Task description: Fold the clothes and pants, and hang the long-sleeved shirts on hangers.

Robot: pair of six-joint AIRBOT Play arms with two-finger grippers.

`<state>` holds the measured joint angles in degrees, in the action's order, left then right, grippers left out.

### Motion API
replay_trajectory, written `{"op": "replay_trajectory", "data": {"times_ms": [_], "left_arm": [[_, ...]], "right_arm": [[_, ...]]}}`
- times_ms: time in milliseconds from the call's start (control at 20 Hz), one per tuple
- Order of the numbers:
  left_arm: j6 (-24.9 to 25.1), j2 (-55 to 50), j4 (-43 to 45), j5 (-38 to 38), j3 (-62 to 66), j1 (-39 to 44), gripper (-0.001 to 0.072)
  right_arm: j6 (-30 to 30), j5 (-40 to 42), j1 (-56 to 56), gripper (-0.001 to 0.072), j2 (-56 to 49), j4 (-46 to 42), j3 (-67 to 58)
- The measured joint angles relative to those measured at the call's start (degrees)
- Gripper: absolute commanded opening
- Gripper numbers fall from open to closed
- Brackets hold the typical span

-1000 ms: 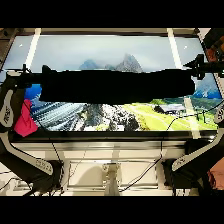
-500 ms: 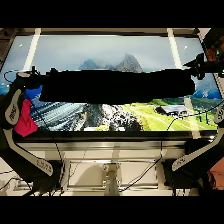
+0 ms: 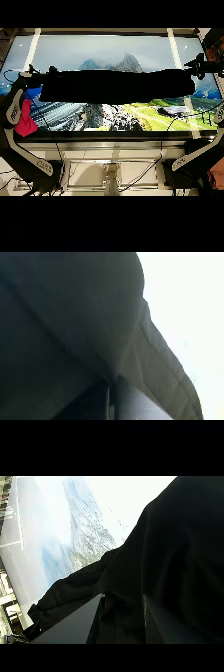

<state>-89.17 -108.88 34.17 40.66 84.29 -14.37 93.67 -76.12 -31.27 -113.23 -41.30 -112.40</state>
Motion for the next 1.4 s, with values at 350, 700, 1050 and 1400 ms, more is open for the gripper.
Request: {"op": "replay_trajectory", "data": {"times_ms": [350, 700, 1050, 1400], "left_arm": [[3.5, 6.19, 2.38, -1.22, -0.02, -0.9, 0.0003], [-0.22, 21.18, 26.23, 8.5, -0.02, 0.66, 0.0003], [-9.14, 30.08, 52.39, 27.47, -0.13, 4.66, 0.0005], [-14.12, 21.29, 56.0, 19.69, -0.15, 5.7, 0.0003]], "right_arm": [[-0.02, 0.22, 0.0, 0.0285, 0.0, 0.0, -0.02], [-0.02, 0.24, 0.0, 0.0285, 0.0, 0.04, -0.07], [-0.48, 0.39, 0.0, 0.0285, 0.0, 0.07, -0.07], [-1.64, 0.81, 0.0, 0.0284, 0.0, 0.04, -0.07]]}}
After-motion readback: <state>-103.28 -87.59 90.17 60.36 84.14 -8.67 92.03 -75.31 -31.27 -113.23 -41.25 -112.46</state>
